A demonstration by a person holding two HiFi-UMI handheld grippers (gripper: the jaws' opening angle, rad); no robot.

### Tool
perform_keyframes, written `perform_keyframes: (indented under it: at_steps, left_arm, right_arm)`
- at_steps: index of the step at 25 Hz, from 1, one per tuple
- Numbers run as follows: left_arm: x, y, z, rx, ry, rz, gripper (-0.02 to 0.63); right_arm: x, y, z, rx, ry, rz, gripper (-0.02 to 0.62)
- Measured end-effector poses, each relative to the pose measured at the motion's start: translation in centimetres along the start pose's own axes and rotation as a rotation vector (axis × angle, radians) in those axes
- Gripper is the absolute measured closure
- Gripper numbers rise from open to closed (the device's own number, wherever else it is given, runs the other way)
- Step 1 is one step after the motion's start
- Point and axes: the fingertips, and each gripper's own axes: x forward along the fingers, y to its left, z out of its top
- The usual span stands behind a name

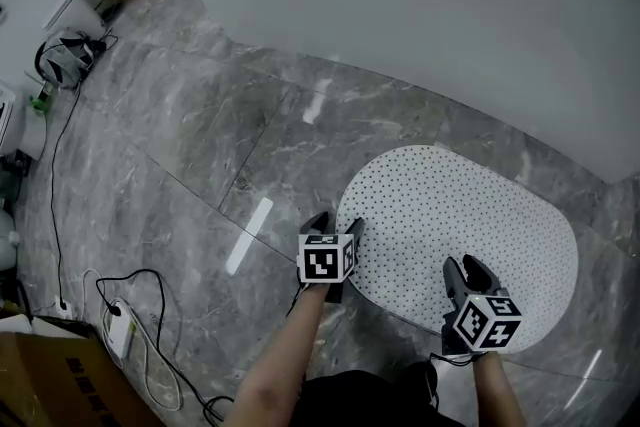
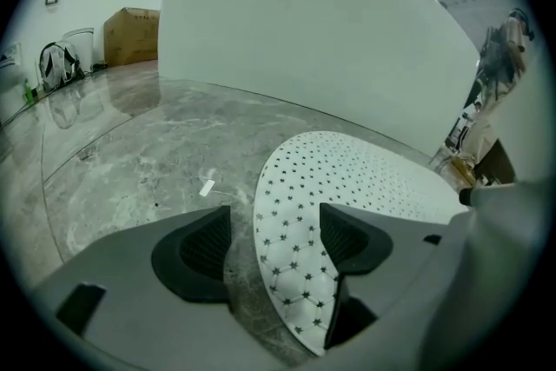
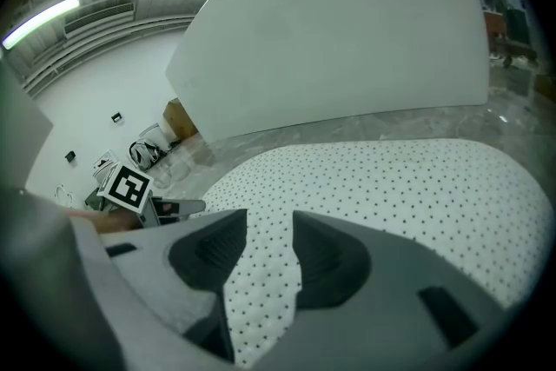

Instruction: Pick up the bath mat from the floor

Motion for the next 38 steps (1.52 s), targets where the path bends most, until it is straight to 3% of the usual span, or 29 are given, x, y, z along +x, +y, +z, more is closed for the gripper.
perform_keyframes:
  at_steps: [6, 16, 21, 27, 38]
  left_arm:
    - [0.2, -1.9, -0.5, 0.079, 0.036, -0.007, 0.279]
    - [0.2, -3.0, -1.2, 0.113, 0.099, -0.041, 0.298]
    - [0.1, -5.4, -1.5, 0.159, 0.112, -0.072, 0.391]
    - [0.1, -8.3, -1.5, 0.183, 0.104, -0.077, 0.572]
    - [-2.1, -14.2, 0.3, 0.167, 0.104, -0.214, 0.583]
  right_arm:
    - [-0.8, -0.9, -0.4, 0.024, 0.003, -0.021, 0.428]
    - [-2.2, -1.7, -0.6, 0.055, -0.026, -0.045, 0.428]
    - [-3.2, -2.7, -0.8, 0.075, -0.035, -0.072, 0.43]
    - [-5.6, -5.0, -1.4, 0.101, -0.053, -0.133, 0.43]
    - [-12.0, -11.2, -4.8, 0.215, -0.078, -0.295, 0.431]
